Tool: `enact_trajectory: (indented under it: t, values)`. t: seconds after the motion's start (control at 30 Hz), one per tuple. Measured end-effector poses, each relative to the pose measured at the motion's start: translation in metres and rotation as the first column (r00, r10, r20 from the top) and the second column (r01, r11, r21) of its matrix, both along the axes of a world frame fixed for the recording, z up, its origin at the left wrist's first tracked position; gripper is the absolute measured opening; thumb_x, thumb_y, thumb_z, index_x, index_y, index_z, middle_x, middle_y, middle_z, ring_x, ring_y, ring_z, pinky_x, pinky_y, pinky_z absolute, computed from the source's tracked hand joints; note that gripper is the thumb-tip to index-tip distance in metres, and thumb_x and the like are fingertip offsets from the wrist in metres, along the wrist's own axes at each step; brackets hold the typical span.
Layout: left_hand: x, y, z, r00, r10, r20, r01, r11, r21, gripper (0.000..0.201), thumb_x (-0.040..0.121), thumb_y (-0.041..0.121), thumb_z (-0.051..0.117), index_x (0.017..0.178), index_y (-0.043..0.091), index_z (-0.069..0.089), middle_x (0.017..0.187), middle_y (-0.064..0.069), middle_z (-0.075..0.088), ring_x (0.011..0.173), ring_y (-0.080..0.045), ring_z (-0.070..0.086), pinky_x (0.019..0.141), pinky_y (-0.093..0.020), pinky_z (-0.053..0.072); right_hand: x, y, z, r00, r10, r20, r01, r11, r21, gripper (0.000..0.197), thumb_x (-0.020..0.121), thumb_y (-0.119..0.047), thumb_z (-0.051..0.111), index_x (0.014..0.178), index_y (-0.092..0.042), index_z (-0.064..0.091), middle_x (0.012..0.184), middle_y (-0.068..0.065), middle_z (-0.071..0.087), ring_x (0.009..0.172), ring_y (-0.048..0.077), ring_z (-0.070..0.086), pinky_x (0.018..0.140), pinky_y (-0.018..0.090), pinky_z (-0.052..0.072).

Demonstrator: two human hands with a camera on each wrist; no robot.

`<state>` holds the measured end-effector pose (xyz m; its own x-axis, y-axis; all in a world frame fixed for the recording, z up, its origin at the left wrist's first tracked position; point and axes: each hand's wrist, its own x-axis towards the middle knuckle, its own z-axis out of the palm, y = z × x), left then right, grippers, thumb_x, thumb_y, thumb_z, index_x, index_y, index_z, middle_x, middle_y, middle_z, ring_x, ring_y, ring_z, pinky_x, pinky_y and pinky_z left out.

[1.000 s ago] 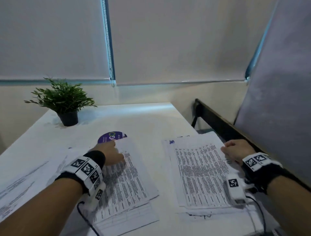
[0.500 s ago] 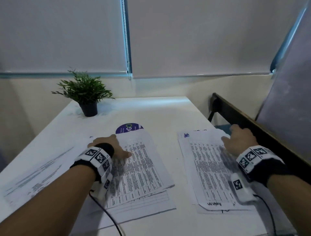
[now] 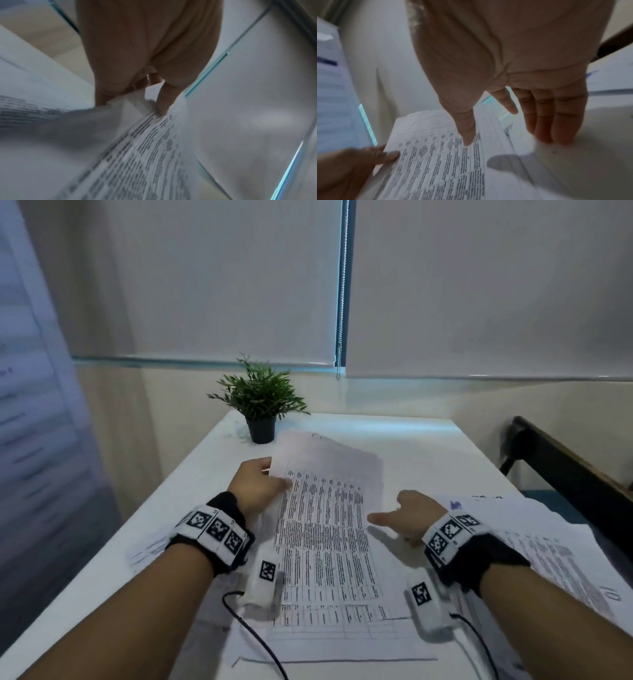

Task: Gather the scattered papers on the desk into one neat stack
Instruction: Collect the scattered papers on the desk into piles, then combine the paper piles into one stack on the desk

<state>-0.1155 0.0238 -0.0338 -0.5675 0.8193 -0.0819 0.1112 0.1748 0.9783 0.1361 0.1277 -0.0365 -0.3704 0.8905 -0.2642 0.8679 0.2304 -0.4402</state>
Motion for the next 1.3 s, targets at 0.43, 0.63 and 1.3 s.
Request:
enact_trajectory:
  t: [0.43, 0.63, 1.3]
  values:
    - [0.049, 0.024, 0.031, 0.968, -0.189, 0.164, 0.15, 0.962, 0.227, 0.013, 0.091, -0.001, 0.07, 0.101, 0.008, 0.072, 0.072, -0.003, 0.074, 0.061, -0.015, 0.066, 0.047, -0.021, 0.05, 0.066, 0.02, 0.024, 0.559, -0.309, -0.769, 0.163, 0.951, -0.264, 0.004, 0.093, -0.003, 0.071, 0.095, -0.006, 0.073, 0.104, 0.033, 0.076, 0.097, 0.043, 0.073, 0.099, 0.073, 0.048]
    - [0.098, 0.042, 0.036, 0.908, -0.397, 0.136, 0.398, 0.917, 0.02, 0.023, 0.096, 0.004, 0.062, 0.116, 0.014, 0.069, 0.098, -0.01, 0.079, 0.077, -0.024, 0.073, 0.061, -0.034, 0.061, 0.131, 0.049, 0.018, 0.636, -0.388, -0.667, 0.338, 0.917, -0.211, 0.018, 0.08, -0.026, 0.079, 0.091, -0.015, 0.07, 0.097, 0.018, 0.082, 0.098, 0.041, 0.077, 0.096, 0.067, 0.055]
    - [0.096, 0.059, 0.025, 0.679, -0.574, -0.458, 0.258, 0.771, -0.583, 0.052, 0.095, 0.032, 0.065, 0.142, 0.016, 0.052, 0.105, -0.005, 0.058, 0.069, -0.018, 0.059, 0.057, -0.027, 0.051, 0.211, 0.039, 0.026, 0.893, -0.433, -0.122, 0.45, 0.849, 0.278, 0.018, 0.092, -0.025, 0.068, 0.103, -0.01, 0.068, 0.109, 0.014, 0.07, 0.092, 0.029, 0.061, 0.078, 0.03, 0.044]
